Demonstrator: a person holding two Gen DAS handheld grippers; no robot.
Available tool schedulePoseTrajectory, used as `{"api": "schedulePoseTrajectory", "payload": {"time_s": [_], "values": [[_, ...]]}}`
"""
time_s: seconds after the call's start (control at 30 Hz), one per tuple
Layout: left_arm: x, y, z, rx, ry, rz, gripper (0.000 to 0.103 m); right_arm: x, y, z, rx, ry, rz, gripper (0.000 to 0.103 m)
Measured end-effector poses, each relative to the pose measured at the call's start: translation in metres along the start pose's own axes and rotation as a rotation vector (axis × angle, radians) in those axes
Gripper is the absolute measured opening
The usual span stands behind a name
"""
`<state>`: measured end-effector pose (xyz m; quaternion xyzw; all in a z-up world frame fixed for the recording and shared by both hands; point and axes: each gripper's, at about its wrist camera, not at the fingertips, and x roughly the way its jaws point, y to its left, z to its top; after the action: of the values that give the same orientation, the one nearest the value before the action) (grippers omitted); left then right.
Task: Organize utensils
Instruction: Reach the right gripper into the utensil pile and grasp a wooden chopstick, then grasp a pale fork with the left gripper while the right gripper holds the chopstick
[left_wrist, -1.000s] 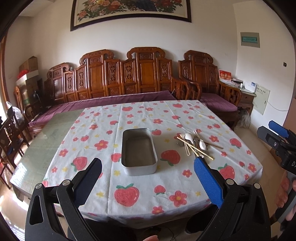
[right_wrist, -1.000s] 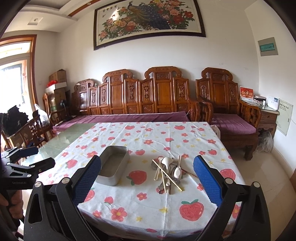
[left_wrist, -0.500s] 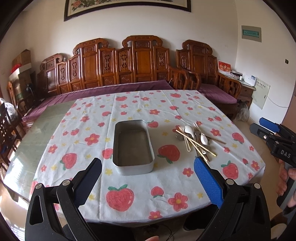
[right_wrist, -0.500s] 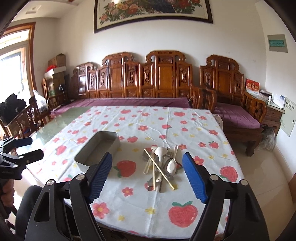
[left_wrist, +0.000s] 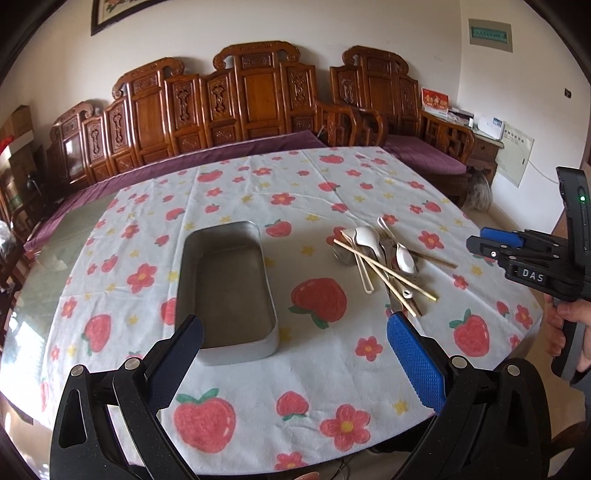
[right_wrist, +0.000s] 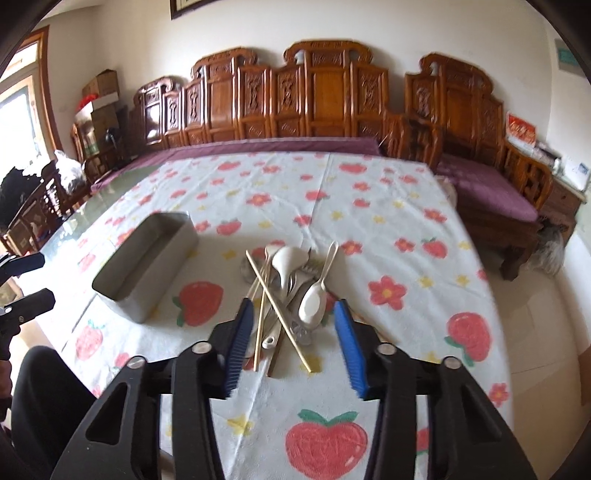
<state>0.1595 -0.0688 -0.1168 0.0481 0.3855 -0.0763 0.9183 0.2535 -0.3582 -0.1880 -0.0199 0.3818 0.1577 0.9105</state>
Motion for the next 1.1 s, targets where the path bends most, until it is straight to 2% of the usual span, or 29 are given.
{"api": "schedulePoseTrajectory", "payload": {"time_s": [0.3,0.33,0.43,0.83,0.97,1.1], "values": [[0.041,-0.011,-0.001,0.028,0.06,-0.021,0.097,0.072,-0.004,-0.025,-0.037,0.146,0.042,0.03],[0.045,-0.011,-0.001,0.025,0.068,-0.025,0.097,0.079,-0.005,-0.028,-0.046,0.159,0.049,0.025],[0.055,-0.012,-0.006,0.012,0.09,-0.035,0.097,0.092,-0.005,-0.033,-0.057,0.188,0.071,0.025],[0.093,-0.023,-0.011,0.008,0.169,-0.057,0.097,0.107,-0.002,-0.046,-0.115,0.224,0.103,0.019],[0.104,-0.029,-0.01,0.028,0.187,-0.047,0.097,0.105,-0.003,-0.046,-0.124,0.223,0.111,0.008],[0.113,-0.035,-0.008,0.038,0.2,-0.047,0.097,0.099,-0.005,-0.045,-0.134,0.214,0.126,0.006]]}}
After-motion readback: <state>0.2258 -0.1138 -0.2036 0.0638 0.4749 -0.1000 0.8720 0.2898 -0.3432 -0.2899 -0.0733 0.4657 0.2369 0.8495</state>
